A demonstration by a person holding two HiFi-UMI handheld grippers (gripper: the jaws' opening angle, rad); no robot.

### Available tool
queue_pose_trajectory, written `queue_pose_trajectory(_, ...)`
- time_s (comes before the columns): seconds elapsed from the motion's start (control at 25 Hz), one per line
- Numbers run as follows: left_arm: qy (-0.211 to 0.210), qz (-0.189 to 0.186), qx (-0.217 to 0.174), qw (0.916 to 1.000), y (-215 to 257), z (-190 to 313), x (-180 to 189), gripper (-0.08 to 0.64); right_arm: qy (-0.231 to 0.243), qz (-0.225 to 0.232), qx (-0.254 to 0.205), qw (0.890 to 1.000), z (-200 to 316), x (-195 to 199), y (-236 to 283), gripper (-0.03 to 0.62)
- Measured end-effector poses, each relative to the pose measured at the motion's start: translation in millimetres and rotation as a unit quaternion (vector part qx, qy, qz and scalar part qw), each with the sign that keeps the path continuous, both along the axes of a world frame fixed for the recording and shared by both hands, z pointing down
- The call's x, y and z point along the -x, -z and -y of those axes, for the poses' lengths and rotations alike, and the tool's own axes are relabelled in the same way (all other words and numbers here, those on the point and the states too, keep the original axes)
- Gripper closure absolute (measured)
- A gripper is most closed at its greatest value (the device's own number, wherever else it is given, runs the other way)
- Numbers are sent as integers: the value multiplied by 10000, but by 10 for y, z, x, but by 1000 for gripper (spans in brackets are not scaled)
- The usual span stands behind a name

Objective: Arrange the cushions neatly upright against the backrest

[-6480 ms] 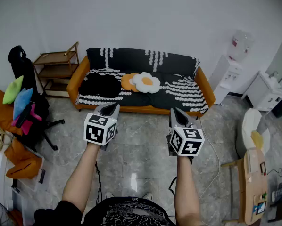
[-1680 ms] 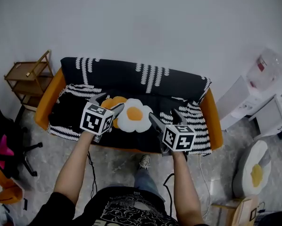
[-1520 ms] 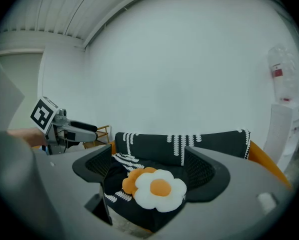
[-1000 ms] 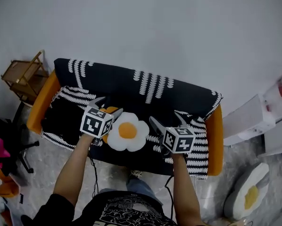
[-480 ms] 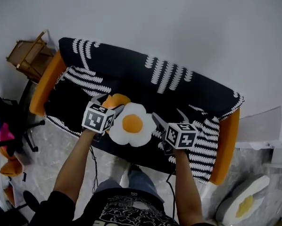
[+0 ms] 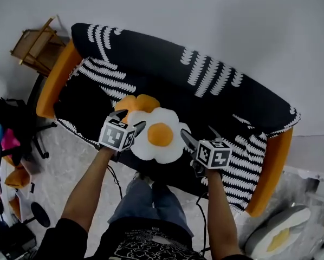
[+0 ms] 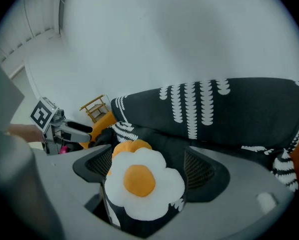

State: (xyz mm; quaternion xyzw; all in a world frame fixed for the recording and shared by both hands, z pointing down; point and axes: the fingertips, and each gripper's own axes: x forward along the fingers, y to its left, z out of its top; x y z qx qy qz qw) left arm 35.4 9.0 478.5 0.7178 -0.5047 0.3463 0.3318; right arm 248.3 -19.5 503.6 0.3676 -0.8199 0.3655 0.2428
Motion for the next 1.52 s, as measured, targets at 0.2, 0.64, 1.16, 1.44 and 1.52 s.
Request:
queue_pose_trajectory(0.2,88,-36,374,9993,-512,-65,149,213,73,-214,211,9995,-13,-15,-423,118)
queue_pose_trajectory(0.64,-131,-24,1068,9942,-1697,-66,318,190,-46,-305,810,9962,-112,86,-1612,118)
queue_pose_trajectory(1.16,-27,-576,1351,9891,-2090,-43,280,214,-180,-318,1519,9877,-94,135,-2356,197)
queue_pose_trajectory(1.44,-401,-370,1298,9900,-1978,-119,155,318,-164,-640,1472,9869,-255,141,-2320,343)
queue_pose_trajectory(1.52,-463,-327,1188,9913,-1836,-102,118,327,-274,-678,1378,9878,-254,109,-2177,359)
